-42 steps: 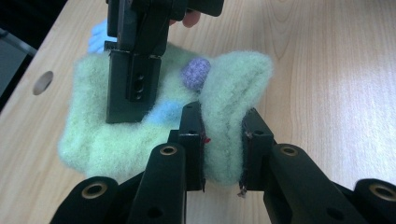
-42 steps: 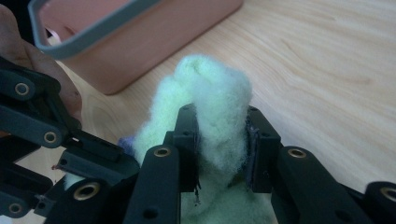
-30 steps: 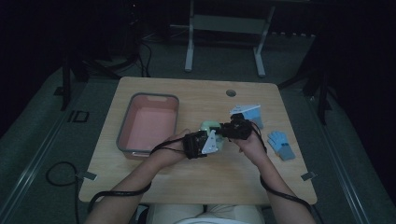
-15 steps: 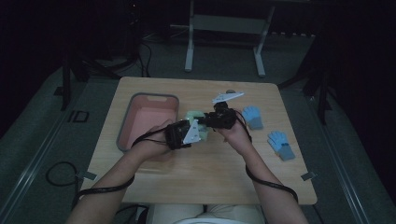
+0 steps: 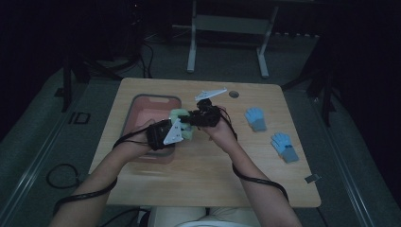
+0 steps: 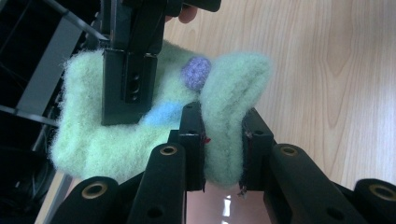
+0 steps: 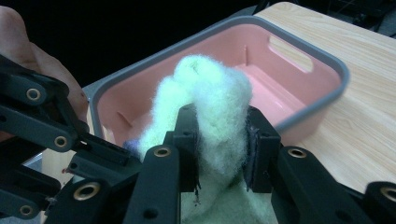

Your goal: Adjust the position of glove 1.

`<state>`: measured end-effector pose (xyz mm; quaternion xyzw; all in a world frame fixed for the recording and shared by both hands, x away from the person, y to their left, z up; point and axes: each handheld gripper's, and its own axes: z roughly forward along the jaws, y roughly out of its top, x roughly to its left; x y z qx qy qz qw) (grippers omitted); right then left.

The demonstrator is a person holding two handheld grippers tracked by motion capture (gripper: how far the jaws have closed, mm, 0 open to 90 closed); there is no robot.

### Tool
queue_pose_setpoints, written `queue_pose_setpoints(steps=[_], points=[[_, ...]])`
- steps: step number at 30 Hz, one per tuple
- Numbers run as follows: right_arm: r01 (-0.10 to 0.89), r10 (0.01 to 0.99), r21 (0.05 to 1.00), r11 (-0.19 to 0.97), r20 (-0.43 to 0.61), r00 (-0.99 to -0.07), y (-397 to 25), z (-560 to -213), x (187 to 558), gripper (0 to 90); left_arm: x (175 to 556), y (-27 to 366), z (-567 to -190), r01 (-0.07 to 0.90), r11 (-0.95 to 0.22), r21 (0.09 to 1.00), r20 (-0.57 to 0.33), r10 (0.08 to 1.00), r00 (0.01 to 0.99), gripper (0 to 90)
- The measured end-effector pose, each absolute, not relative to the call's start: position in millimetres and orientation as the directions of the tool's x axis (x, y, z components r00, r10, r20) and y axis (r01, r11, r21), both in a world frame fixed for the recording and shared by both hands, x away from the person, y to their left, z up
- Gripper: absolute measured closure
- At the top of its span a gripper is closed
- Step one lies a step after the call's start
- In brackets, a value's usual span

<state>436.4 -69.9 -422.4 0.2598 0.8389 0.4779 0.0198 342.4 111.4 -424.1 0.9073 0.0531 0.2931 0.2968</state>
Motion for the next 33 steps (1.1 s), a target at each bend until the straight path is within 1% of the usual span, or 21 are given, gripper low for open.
queue_pose_setpoints(steps=[3,8,12,15,16,18,23,27,31,33], points=[[0.410,0.446,0.816,0.407,0.215,-0.869,-62,-422,436,70.6,341,119,-425,-0.082,-0.821,0.566,0.508,0.269,0.818,74.9],[0.410,0.429,0.818,0.402,0.228,-0.874,-36,-424,438,70.6,339,145,-428,-0.094,-0.829,0.552,0.528,0.261,0.808,74.9],[0.423,0.419,0.815,0.396,0.249,-0.873,-20,-428,440,70.6,339,165,-432,-0.085,-0.831,0.550,0.524,0.264,0.810,74.9],[0.430,0.417,0.810,0.398,0.258,-0.871,-10,-431,441,70.6,340,172,-435,-0.071,-0.834,0.547,0.512,0.266,0.817,74.9],[0.433,0.415,0.807,0.402,0.261,-0.872,-1,-436,441,70.6,340,178,-440,-0.063,-0.842,0.536,0.511,0.265,0.818,74.9],[0.442,0.414,0.803,0.399,0.272,-0.869,5,-441,442,70.5,342,182,-445,-0.053,-0.850,0.524,0.505,0.261,0.823,74.9],[0.470,0.441,0.790,0.394,0.286,-0.851,11,-454,447,70.2,352,186,-457,-0.007,-0.843,0.538,0.456,0.284,0.843,74.9],[0.481,0.453,0.779,0.401,0.287,-0.844,10,-462,450,70.2,357,183,-463,0.004,-0.850,0.526,0.440,0.276,0.854,74.9],[0.497,0.480,0.765,0.410,0.283,-0.831,10,-474,456,69.8,373,176,-468,0.030,-0.878,0.478,0.400,0.247,0.882,74.9],[0.499,0.493,0.763,0.411,0.275,-0.826,10,-476,458,66.7,378,174,-470,0.046,-0.879,0.474,0.379,0.251,0.890,74.8]])
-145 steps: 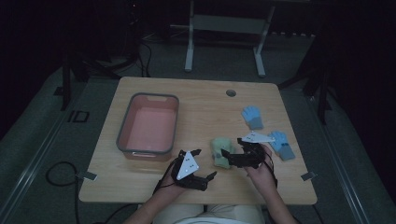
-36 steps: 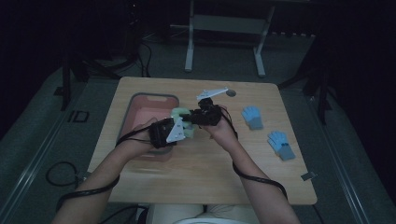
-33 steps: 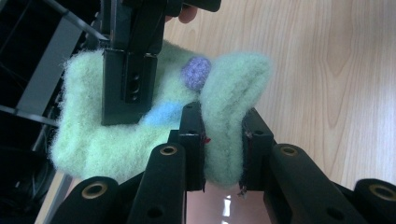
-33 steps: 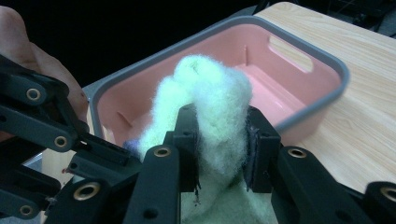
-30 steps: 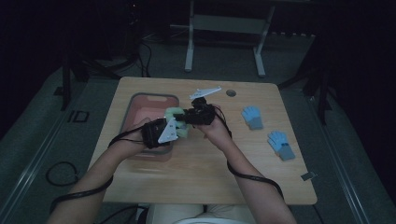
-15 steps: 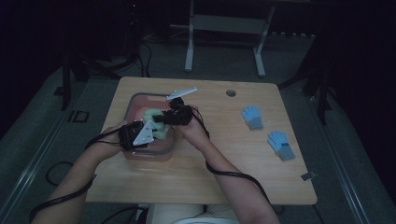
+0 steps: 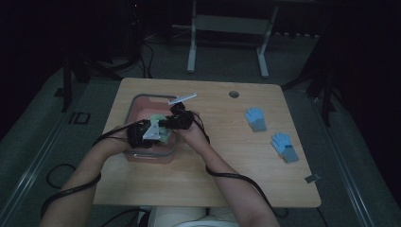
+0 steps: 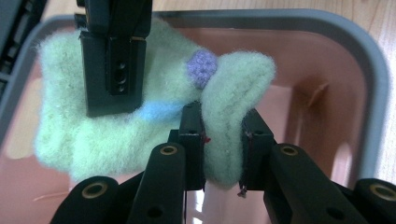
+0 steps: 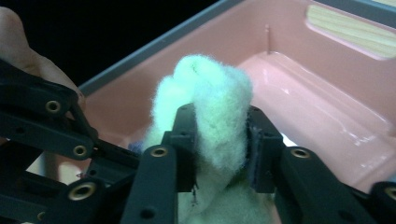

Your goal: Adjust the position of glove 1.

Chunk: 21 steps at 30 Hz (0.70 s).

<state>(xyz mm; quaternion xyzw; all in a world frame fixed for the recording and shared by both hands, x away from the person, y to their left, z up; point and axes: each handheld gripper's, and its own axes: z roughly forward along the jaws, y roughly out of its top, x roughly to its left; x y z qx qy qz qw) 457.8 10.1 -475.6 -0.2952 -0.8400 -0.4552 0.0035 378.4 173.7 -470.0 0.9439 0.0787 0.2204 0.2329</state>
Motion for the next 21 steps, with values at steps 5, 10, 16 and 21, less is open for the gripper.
queue_pose_setpoints(steps=[5,10,16,21], points=[[0.492,0.525,0.774,0.398,0.247,-0.814,0,-475,458,45.6,396,169,-483,0.101,-0.907,0.409,0.308,0.242,0.920,74.6],[0.487,0.550,0.801,0.348,0.246,-0.798,-21,-466,456,38.6,405,162,-489,0.133,-0.930,0.343,0.249,0.227,0.942,73.3],[0.474,0.553,0.819,0.323,0.243,-0.797,-41,-461,448,32.1,406,161,-483,0.212,-0.901,0.379,0.239,0.317,0.918,42.5],[0.457,0.525,0.825,0.332,0.240,-0.817,-54,-458,439,21.8,400,168,-470,0.256,-0.848,0.464,0.219,0.389,0.895,21.5]])
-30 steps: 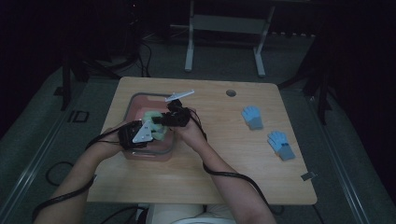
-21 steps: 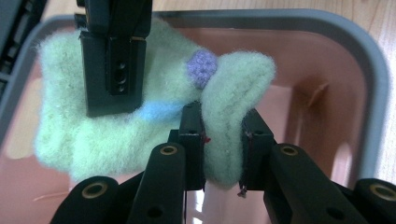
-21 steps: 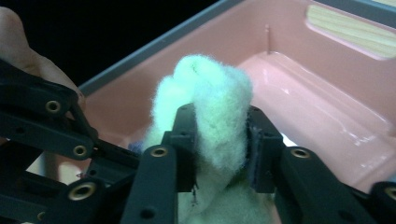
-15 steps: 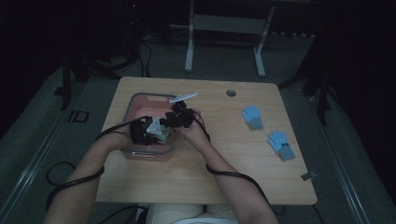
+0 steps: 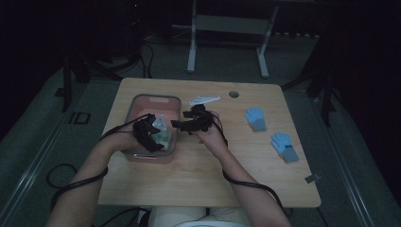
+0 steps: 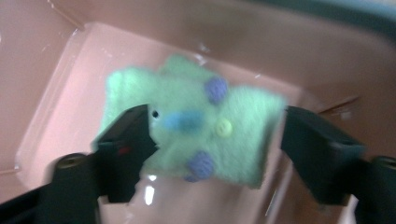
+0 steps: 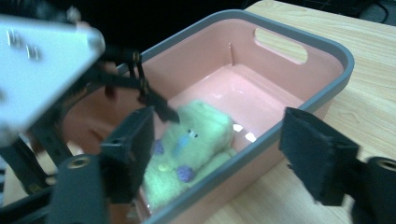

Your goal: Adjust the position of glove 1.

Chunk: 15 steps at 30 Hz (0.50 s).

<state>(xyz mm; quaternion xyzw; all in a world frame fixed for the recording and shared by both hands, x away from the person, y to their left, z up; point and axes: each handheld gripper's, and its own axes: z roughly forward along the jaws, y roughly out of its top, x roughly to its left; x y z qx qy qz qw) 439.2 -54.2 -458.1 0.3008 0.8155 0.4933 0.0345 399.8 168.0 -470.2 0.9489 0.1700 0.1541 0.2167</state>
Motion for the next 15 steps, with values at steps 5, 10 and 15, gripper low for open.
queue_pose_setpoints(steps=[5,10,15], points=[[0.437,0.497,0.835,0.336,0.236,-0.835,-63,-454,432,18.7,396,176,-458,0.301,-0.793,0.530,0.205,0.464,0.862,14.3],[0.421,0.483,0.848,0.323,0.235,-0.844,-74,-448,421,18.6,382,177,-443,0.319,-0.702,0.636,0.153,0.520,0.840,11.2],[0.390,0.474,0.848,0.358,0.195,-0.859,-81,-446,413,18.6,370,167,-438,0.309,-0.668,0.677,0.128,0.520,0.845,5.7]])
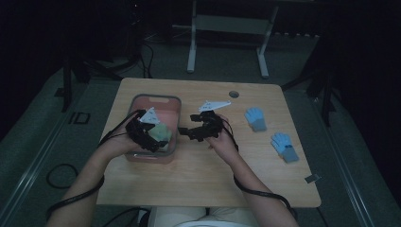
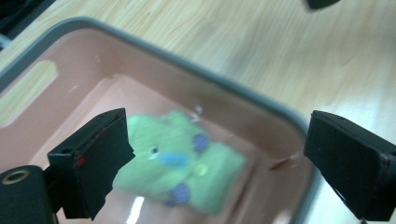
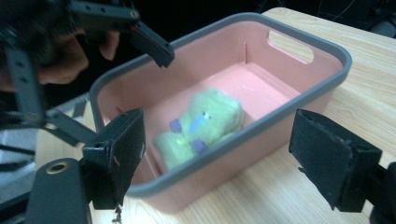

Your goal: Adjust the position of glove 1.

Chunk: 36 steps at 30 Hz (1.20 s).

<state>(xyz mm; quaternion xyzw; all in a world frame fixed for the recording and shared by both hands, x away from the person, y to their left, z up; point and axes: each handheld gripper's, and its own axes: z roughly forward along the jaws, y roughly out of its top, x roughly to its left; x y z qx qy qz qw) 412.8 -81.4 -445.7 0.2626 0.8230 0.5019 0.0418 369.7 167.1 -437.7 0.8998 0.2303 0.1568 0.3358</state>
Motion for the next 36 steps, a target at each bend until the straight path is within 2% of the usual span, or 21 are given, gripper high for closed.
queue_pose_setpoints(steps=[6,10,15,22,26,31,36], points=[[0.339,0.476,0.850,0.404,0.121,-0.871,-91,-447,405,21.6,356,149,-436,0.270,-0.624,0.734,0.117,0.507,0.854,3.8],[0.348,0.486,0.859,0.375,0.138,-0.863,-102,-444,400,21.6,348,134,-436,0.223,-0.605,0.764,0.124,0.477,0.870,5.0],[0.352,0.499,0.869,0.348,0.147,-0.854,-120,-442,395,14.6,339,115,-437,0.196,-0.579,0.792,0.126,0.468,0.875,6.0],[0.360,0.525,0.871,0.333,0.146,-0.838,-139,-444,389,12.7,335,94,-440,0.219,-0.569,0.793,0.105,0.480,0.871,5.4],[0.337,0.530,0.880,0.336,0.119,-0.840,-149,-446,384,10.9,333,88,-438,0.245,-0.513,0.823,0.057,0.503,0.862,1.9],[0.332,0.549,0.881,0.336,0.103,-0.829,-163,-448,381,11.1,328,78,-442,0.225,-0.504,0.834,0.076,0.508,0.858,1.9],[0.311,0.563,0.897,0.314,0.087,-0.822,-179,-447,379,15.7,321,66,-451,0.212,-0.513,0.832,0.095,0.507,0.857,1.9]])
